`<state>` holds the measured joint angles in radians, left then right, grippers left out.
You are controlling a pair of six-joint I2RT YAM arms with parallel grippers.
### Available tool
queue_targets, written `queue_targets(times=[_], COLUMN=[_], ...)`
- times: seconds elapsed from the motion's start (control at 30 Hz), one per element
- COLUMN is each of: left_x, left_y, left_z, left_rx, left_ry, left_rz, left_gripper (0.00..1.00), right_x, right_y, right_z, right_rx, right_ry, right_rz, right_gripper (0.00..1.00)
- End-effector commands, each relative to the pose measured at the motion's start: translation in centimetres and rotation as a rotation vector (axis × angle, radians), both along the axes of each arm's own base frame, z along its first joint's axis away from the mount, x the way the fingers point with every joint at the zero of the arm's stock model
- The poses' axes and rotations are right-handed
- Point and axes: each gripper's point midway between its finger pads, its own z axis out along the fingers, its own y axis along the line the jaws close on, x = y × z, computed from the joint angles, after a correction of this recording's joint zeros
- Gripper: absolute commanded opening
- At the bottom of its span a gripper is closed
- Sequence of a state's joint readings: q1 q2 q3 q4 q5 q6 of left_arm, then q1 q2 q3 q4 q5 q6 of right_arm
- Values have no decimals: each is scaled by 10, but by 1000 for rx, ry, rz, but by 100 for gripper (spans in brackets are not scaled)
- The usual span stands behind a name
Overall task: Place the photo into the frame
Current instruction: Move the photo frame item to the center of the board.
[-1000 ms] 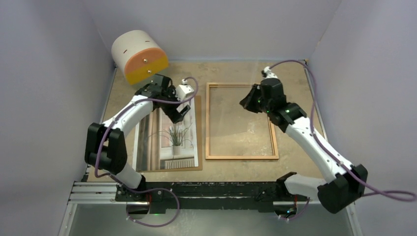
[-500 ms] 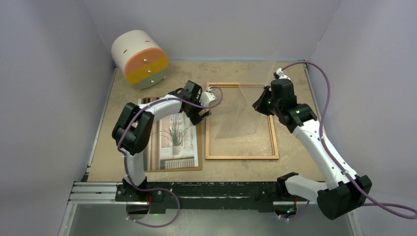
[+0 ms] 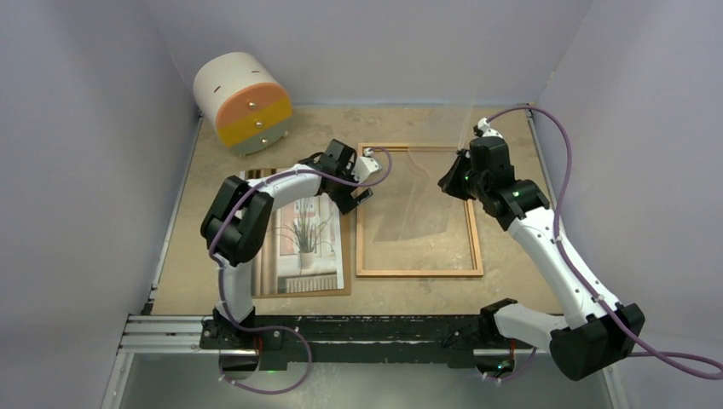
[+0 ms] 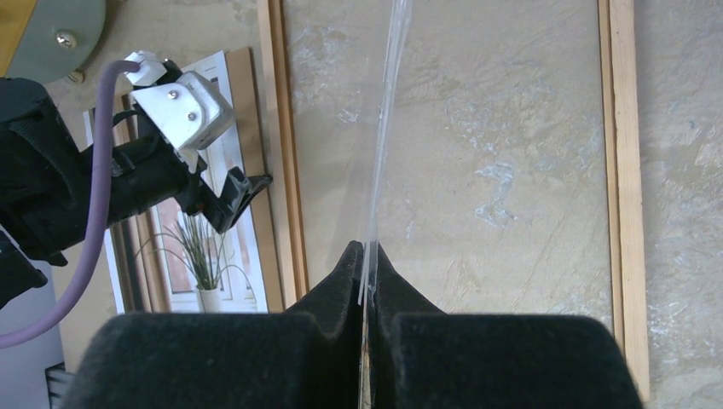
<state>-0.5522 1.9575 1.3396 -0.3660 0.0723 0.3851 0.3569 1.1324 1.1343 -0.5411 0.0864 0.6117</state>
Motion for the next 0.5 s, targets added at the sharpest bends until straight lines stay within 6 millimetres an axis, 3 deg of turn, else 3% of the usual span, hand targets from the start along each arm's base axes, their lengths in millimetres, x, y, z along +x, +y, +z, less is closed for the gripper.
queue_targets(times=[0.0, 0.27, 0.47], left_x=[10, 1, -9], left_y=[2, 47, 89], left_z=[-7, -32, -39], left_rx=[13, 218, 289], left_ry=[-28, -41, -37], left_rz=[44, 66, 72], left_gripper=[100, 100, 100], right_x=[4, 3, 2], right_y=[1, 8, 13], right_z=[4, -1, -7], right_rx=[4, 18, 49], right_ry=[-27, -9, -10], right_rz=[11, 47, 64], right_gripper=[0, 0, 0])
